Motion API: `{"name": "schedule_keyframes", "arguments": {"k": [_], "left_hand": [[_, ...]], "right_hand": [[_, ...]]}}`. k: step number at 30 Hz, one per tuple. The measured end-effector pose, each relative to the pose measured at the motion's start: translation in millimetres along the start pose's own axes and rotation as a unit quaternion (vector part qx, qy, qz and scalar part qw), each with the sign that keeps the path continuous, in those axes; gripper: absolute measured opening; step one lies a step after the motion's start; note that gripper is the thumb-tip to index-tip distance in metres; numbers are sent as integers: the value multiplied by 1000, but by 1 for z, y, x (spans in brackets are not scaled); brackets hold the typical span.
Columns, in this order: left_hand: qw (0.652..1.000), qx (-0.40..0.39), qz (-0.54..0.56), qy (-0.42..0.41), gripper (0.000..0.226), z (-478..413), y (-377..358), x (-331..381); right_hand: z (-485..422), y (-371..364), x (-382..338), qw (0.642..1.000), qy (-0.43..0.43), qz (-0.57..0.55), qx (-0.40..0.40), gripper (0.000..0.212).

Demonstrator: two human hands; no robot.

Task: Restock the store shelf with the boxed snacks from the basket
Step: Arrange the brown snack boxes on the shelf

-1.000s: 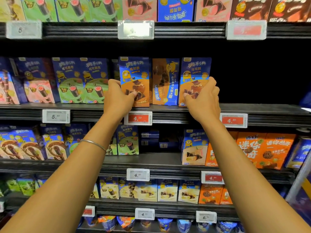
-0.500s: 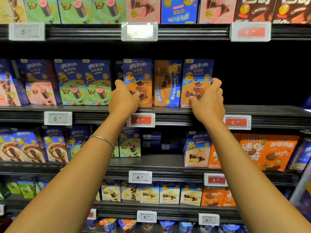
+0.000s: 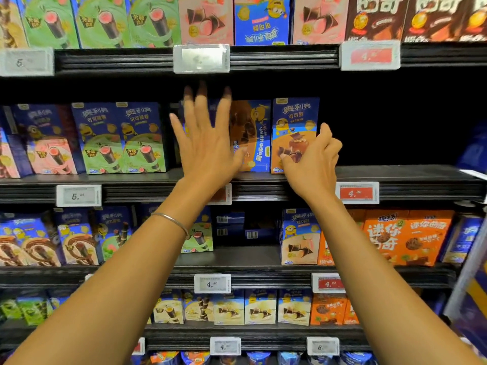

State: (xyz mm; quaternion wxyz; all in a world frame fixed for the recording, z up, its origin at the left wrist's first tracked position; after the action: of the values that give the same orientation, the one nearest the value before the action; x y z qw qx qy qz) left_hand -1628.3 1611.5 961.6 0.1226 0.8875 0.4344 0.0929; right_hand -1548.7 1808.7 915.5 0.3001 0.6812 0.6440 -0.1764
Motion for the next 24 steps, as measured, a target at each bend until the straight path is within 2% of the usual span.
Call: {"name": "schedule_keyframes", "arguments": {"k": [3, 7, 11, 16, 18, 20, 22, 24], "left_hand": [[997, -33, -23, -72, 77, -13, -7, 14], [993, -56, -47, -96, 62, -23, -14, 22], [993, -52, -57, -93, 66, -28, -16, 26], [997, -34, -9, -63, 75, -24, -14, 26], [1000, 4, 8, -21, 88, -17, -8, 17], [996, 55, 29, 64, 94, -9, 0, 1], [977, 90, 85, 171, 96, 1, 5, -18], [952, 76, 141, 262, 97, 8, 1, -36]], "right_hand": [[1, 1, 1, 1000, 5, 5, -4, 100], [2, 0, 2, 1000, 4, 11, -15, 98], [3, -2, 1, 999, 2, 18, -36, 98], [2, -1, 1, 999, -7, 18, -41, 96], [-1, -1, 2, 999, -10, 22, -48, 95], [-4, -2, 3, 998, -15, 25, -56, 95], [-6, -3, 5, 997, -23, 29, -62, 95], [-7, -4, 5, 997, -26, 33, -66, 94]]}}
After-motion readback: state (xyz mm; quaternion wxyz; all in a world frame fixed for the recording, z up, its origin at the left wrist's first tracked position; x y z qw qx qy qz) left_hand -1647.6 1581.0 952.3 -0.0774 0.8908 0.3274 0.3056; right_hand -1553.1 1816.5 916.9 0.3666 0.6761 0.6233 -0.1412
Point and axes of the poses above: each hand's wrist, its own z-axis away from the middle knuckle, its own y-axis out of the back of the hand, x = y × z, the point moved 5 cm from there along -z, towards the middle knuckle, and after that the axes turned 13 degrees about x, right-handed, at the moved point
